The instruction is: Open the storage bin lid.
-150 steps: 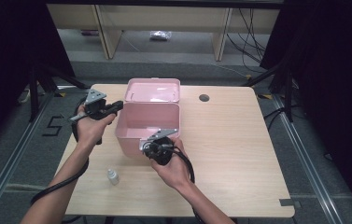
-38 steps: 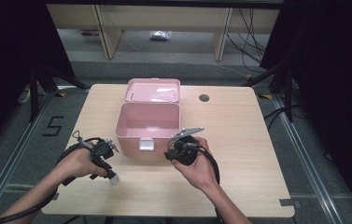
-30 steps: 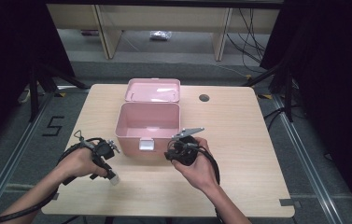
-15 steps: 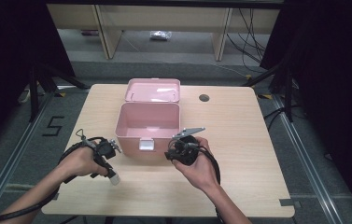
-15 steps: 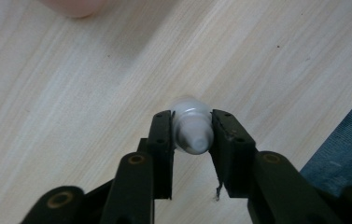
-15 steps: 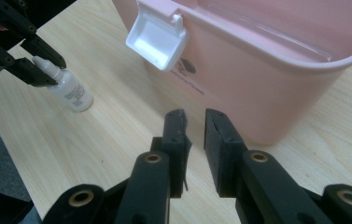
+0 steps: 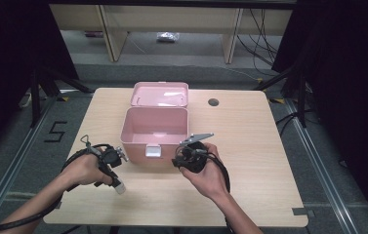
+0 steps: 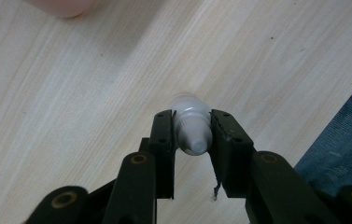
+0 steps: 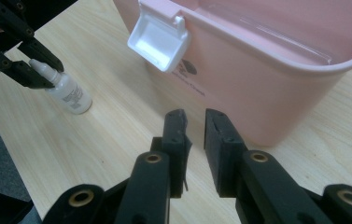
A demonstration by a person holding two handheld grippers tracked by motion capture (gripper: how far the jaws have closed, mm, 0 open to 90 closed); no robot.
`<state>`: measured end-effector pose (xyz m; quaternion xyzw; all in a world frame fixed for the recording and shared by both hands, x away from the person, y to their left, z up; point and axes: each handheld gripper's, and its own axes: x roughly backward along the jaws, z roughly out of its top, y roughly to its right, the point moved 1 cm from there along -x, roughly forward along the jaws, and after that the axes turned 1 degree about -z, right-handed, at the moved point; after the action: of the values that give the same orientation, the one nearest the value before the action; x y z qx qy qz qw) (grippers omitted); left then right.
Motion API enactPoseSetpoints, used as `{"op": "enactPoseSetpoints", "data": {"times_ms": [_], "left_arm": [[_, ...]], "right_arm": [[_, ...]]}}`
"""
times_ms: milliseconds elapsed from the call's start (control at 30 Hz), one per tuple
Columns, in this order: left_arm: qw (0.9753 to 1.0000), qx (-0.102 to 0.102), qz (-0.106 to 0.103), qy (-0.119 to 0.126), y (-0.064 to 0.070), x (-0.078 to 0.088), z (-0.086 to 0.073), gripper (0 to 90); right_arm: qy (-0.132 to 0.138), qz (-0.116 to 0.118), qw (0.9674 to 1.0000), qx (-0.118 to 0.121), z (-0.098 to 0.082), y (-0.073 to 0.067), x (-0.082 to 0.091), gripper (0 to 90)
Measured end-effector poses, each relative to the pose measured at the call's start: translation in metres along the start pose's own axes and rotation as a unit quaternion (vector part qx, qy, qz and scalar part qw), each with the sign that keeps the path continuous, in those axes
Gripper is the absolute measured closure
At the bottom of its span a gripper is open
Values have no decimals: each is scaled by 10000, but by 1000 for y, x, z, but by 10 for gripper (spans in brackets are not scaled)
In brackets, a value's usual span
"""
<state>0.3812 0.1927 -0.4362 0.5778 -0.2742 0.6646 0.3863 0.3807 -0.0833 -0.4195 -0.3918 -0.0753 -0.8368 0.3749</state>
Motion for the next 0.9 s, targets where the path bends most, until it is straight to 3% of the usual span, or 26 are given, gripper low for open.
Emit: {"op": "enactPoseSetpoints", "data": {"times_ms": [200, 333, 400, 433, 900], "left_arm": [[9999, -27, 60, 108, 0, 4, -1, 708], [9998, -46, -11, 191, 2, 6, -1, 709], [9997, -48, -4, 225, 3, 7, -1, 708], [9997, -58, 21, 235, 4, 8, -1, 709], [9989, -63, 91, 465, 5, 19, 6, 710]], "right_arm": [[-4, 0, 10000, -29, 0, -1, 0, 788], [-16, -35, 10000, -65, 0, 0, 0, 789], [29, -23, 10000, 79, 0, 1, -1, 789], [-3, -4, 10000, -27, 0, 0, 0, 789], [16, -17, 10000, 5, 2, -1, -1, 789]]}}
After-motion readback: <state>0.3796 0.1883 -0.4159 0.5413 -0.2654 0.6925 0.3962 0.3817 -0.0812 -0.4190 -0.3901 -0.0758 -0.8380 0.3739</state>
